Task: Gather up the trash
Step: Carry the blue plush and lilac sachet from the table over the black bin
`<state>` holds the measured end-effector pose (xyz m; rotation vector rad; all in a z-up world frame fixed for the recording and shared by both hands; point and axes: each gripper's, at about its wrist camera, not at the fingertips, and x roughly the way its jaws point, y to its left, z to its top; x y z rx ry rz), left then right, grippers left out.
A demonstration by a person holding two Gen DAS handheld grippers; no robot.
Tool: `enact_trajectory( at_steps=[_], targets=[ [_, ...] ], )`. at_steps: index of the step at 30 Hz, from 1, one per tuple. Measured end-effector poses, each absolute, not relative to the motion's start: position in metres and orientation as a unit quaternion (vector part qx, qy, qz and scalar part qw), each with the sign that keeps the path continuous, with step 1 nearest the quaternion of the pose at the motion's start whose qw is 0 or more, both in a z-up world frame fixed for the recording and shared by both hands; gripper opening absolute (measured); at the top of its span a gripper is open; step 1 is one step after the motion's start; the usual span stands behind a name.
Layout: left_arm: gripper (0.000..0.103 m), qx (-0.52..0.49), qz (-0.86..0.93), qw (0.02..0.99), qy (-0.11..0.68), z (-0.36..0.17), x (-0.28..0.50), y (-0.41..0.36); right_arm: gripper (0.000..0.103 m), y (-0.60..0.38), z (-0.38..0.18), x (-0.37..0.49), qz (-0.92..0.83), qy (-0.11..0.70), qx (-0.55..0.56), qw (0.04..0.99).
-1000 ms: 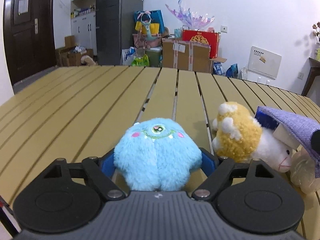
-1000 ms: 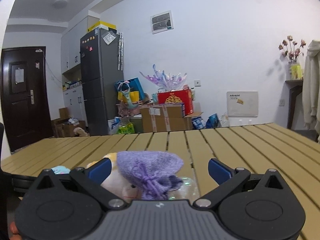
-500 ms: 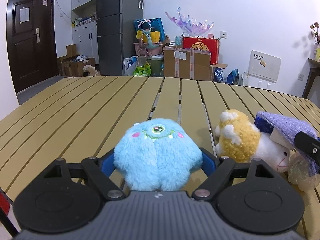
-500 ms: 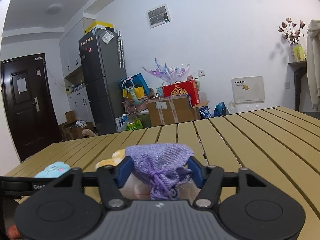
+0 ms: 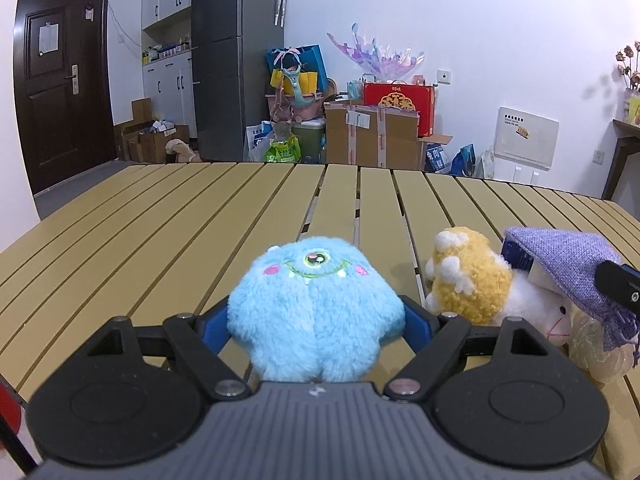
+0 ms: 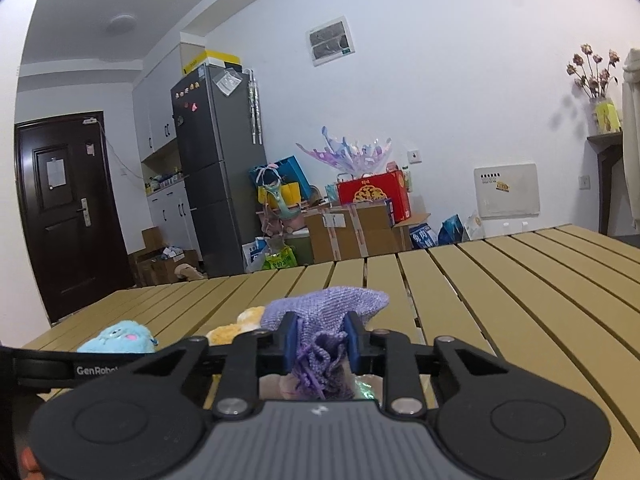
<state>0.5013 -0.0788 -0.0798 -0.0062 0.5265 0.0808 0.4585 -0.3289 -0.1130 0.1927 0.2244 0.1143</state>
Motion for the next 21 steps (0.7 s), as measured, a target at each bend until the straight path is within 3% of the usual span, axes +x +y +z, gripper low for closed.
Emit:
enact_trajectory(
  at_steps=[21],
  targets=[
    [0.084, 0.003, 0.030, 0.975, 0.220, -0.054, 0.457, -0.082, 0.017, -0.337, -0.088, 0.410, 0.066, 0.059, 0.091, 0.992]
  ],
)
